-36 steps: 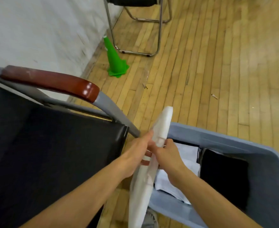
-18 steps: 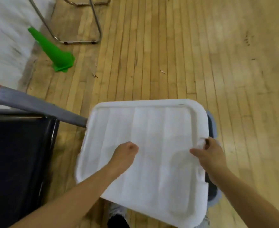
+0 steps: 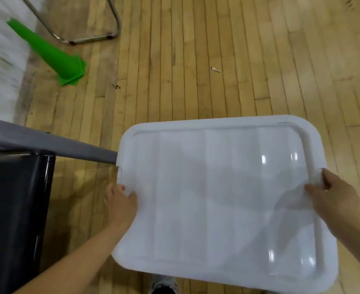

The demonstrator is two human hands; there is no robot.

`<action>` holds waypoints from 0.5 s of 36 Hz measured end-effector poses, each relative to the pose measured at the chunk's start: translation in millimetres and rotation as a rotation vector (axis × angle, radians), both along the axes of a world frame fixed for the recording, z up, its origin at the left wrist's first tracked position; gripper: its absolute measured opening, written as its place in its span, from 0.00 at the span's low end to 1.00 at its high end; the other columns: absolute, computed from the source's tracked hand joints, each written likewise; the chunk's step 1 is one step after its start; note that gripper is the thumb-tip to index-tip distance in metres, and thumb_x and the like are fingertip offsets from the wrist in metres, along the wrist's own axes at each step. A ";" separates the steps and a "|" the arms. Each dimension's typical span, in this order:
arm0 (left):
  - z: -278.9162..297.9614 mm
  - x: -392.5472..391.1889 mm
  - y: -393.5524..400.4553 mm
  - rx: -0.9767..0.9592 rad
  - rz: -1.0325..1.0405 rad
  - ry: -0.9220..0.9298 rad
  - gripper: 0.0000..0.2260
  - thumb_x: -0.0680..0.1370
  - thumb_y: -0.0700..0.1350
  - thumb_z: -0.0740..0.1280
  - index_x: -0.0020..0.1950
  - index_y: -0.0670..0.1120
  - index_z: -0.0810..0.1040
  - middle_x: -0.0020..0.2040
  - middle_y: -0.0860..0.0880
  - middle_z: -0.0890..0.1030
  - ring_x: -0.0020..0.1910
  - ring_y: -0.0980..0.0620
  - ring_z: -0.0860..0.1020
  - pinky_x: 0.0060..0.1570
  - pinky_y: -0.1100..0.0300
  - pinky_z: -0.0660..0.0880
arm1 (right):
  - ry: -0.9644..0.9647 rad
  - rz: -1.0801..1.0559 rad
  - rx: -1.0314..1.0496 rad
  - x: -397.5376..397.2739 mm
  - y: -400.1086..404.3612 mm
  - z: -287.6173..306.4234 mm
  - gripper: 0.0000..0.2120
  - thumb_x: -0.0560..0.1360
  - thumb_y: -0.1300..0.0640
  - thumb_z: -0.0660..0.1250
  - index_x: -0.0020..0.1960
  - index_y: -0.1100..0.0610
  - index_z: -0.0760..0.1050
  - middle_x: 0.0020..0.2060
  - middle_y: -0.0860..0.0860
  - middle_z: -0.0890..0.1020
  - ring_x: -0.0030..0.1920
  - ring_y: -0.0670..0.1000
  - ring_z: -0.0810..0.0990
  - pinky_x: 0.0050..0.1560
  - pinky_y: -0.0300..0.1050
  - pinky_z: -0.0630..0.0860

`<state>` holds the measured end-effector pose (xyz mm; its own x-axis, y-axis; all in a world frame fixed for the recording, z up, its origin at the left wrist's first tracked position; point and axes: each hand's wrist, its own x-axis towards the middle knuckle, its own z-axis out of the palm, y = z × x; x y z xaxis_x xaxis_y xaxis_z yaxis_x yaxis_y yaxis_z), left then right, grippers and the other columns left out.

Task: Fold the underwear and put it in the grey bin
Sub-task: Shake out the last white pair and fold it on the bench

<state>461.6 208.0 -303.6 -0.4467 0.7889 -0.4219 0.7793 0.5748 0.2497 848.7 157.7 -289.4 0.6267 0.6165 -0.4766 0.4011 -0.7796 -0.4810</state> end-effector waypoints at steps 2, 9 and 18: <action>-6.3 -7.4 14.5 0.023 0.076 -0.059 0.07 0.78 0.39 0.63 0.52 0.35 0.72 0.53 0.39 0.72 0.52 0.41 0.73 0.47 0.56 0.65 | 0.017 0.016 -0.014 -3.9 0.8 -2.4 0.13 0.74 0.63 0.65 0.58 0.61 0.74 0.45 0.59 0.78 0.44 0.60 0.75 0.47 0.54 0.73; -15.3 -22.2 30.1 0.038 0.186 -0.173 0.10 0.79 0.41 0.64 0.53 0.41 0.64 0.50 0.42 0.69 0.46 0.47 0.70 0.44 0.54 0.66 | 0.200 -0.217 -0.016 -11.0 7.6 -16.8 0.25 0.76 0.65 0.64 0.71 0.58 0.66 0.61 0.60 0.76 0.44 0.56 0.76 0.46 0.45 0.71; -25.1 -61.7 48.0 -0.136 0.338 -0.409 0.31 0.73 0.40 0.73 0.71 0.41 0.62 0.64 0.41 0.75 0.57 0.38 0.76 0.55 0.44 0.74 | 0.357 -0.274 -0.055 -0.3 11.3 -29.0 0.21 0.75 0.69 0.62 0.68 0.61 0.67 0.53 0.58 0.76 0.42 0.54 0.74 0.40 0.45 0.72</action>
<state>399.9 255.9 -328.7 -0.4437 0.5563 -0.7026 0.4004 0.8245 0.3999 848.3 169.0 -318.4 0.5538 0.4183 -0.7199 -0.0070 -0.8623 -0.5064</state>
